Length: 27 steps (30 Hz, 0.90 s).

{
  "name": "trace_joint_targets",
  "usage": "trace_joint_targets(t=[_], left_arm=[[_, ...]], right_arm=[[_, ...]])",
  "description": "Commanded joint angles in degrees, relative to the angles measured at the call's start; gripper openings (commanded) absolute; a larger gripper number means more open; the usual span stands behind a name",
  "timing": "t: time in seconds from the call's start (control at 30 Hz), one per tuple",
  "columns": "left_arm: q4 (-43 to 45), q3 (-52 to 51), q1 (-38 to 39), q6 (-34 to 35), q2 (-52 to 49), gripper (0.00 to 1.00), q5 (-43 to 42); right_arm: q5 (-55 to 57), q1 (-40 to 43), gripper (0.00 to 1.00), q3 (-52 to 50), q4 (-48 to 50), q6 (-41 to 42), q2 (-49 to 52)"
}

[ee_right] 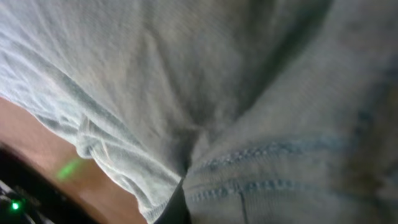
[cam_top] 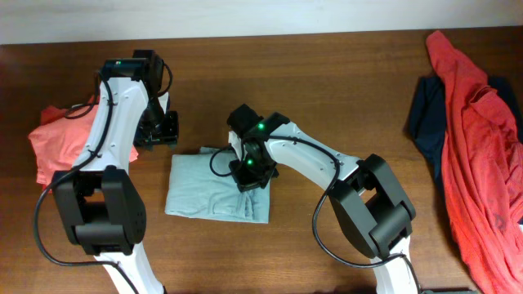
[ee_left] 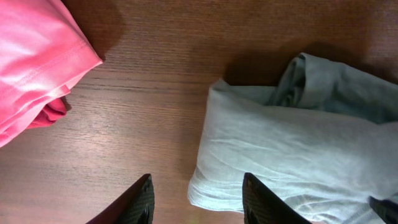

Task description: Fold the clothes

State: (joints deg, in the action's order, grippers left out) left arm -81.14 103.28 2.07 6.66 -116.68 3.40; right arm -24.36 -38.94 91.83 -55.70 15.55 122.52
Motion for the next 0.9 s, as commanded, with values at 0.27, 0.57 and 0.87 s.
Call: trace_joint_targets(t=[0.27, 0.57, 0.87], left_arm=[[0.02, 0.70, -0.37, -1.14, 1.40, 0.46, -0.35], [-0.15, 0.70, -0.37, -1.16, 1.40, 0.46, -0.37], [-0.52, 0.70, -0.37, -1.14, 1.40, 0.46, -0.42]], right_arm=[[7.52, 3.10, 0.04, 1.03, -13.14, -0.39, -10.64], [8.66, 3.45, 0.04, -6.86, -15.47, 3.45, -9.60], [9.20, 3.45, 0.07, -14.84, -10.69, 4.90, -9.60]])
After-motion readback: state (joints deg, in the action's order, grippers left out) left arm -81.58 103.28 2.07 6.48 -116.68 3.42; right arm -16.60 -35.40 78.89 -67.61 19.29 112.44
